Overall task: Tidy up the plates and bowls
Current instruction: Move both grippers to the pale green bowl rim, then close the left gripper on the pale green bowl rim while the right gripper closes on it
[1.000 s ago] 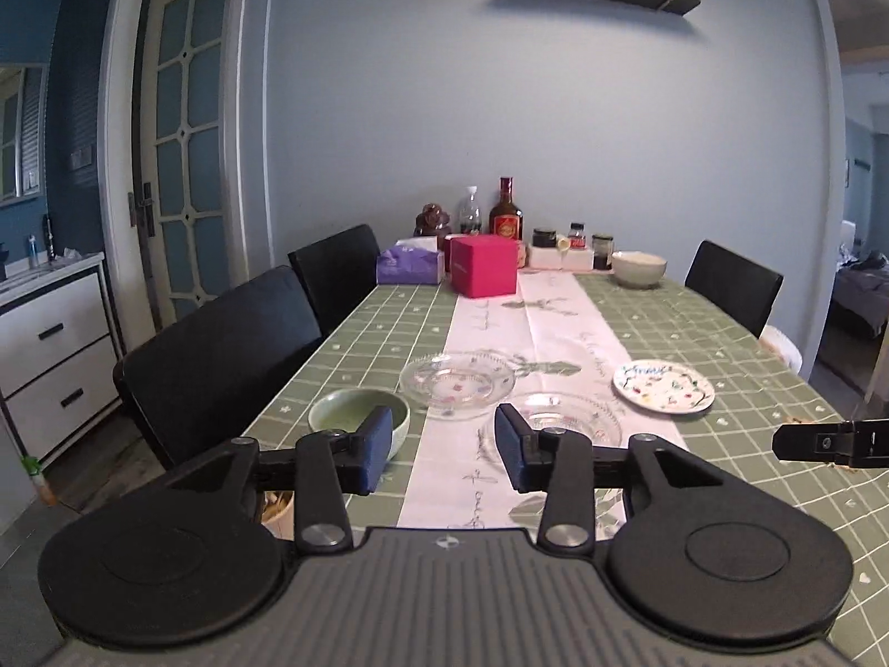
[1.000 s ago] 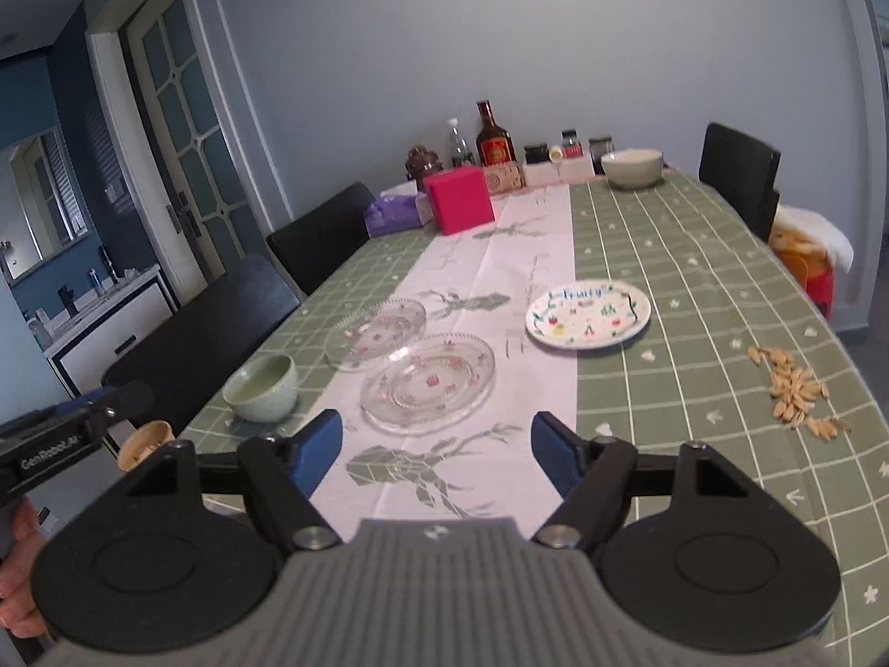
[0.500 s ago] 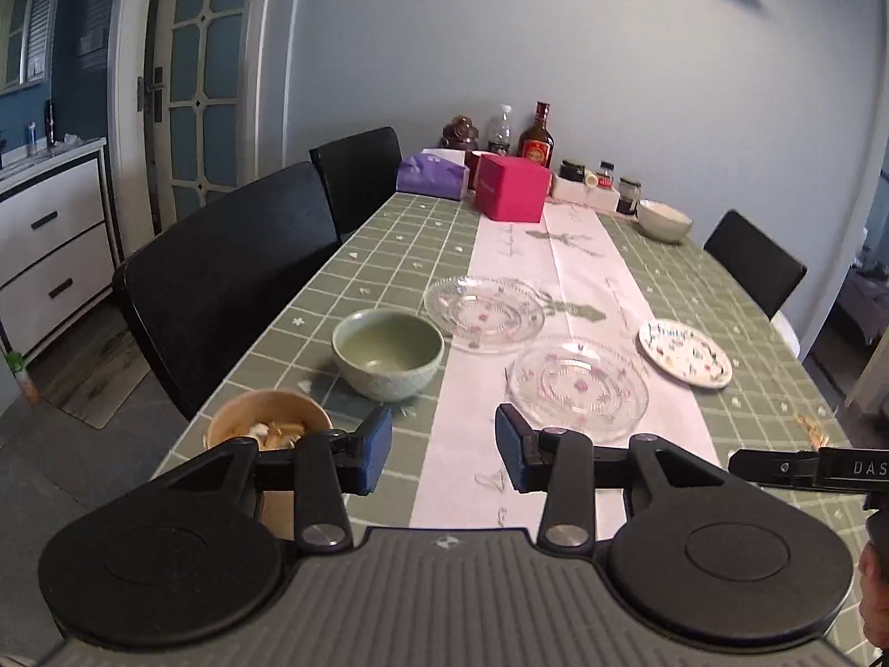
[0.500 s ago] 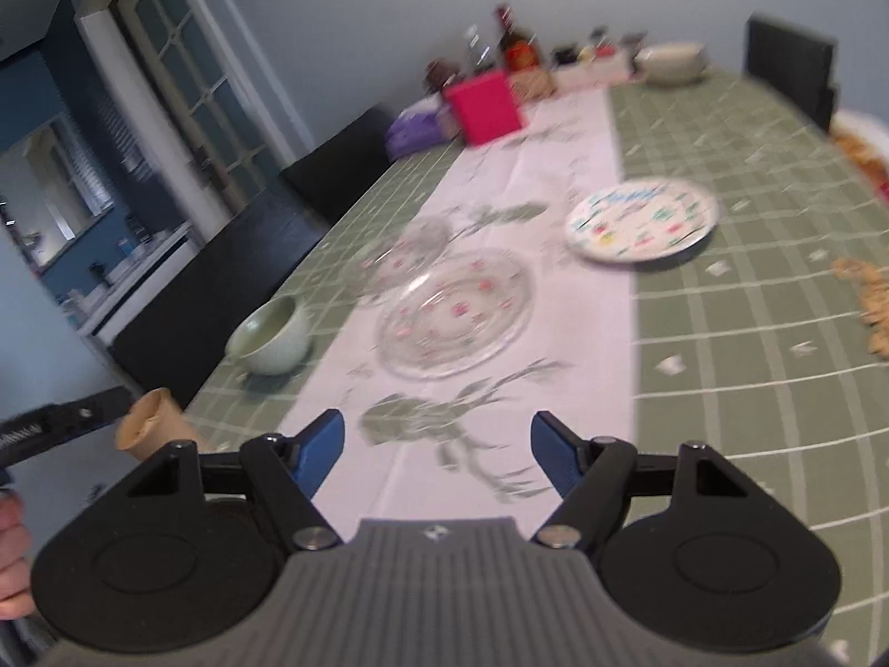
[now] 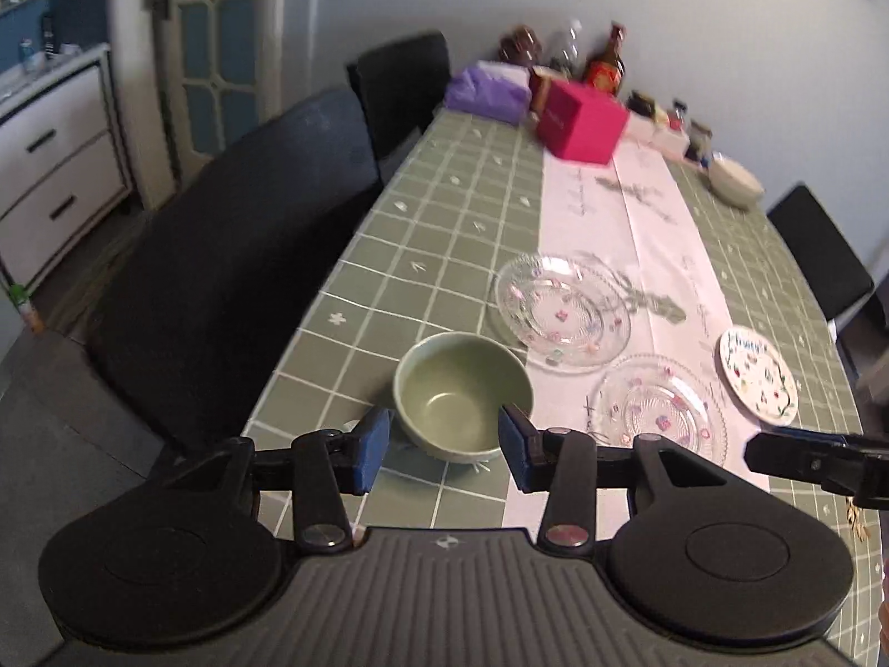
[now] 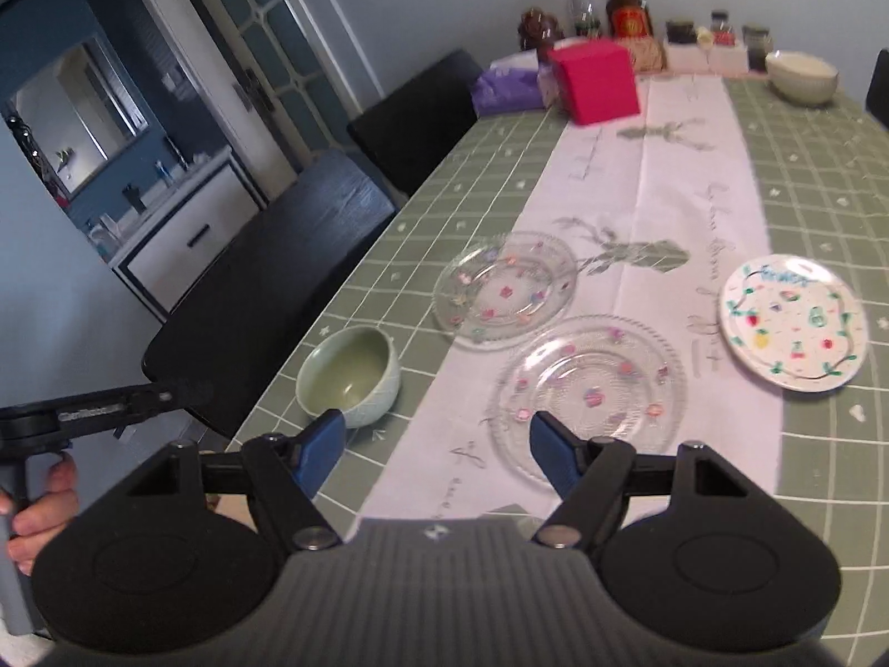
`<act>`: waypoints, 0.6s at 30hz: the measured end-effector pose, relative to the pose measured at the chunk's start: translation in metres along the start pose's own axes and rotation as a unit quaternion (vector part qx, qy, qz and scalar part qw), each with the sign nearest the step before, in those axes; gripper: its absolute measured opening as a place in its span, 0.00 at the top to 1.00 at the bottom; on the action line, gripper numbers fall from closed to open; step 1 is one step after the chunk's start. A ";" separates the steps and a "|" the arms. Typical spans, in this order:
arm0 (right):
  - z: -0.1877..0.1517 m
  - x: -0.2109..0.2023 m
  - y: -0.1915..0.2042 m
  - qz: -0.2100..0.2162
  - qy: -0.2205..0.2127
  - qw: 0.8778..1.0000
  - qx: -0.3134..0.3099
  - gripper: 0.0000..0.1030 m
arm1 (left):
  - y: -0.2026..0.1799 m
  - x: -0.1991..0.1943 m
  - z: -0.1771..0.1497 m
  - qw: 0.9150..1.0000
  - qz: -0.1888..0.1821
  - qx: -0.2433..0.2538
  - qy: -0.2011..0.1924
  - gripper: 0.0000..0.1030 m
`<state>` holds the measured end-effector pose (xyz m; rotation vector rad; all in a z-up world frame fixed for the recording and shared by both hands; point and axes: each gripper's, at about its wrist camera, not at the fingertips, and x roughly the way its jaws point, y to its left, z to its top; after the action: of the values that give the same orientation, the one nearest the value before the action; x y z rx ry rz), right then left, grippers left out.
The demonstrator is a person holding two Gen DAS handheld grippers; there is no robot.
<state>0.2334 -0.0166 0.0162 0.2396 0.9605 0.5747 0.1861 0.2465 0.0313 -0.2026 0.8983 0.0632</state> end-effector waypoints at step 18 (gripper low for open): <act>0.037 0.146 0.005 -0.012 0.085 0.991 0.105 0.41 | 0.046 0.119 0.021 0.992 -0.013 -0.072 0.107 0.57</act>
<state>0.3259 0.0714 -0.0632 0.3713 1.1896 0.4768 0.2696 0.2924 -0.0560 -0.3600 1.1064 0.0832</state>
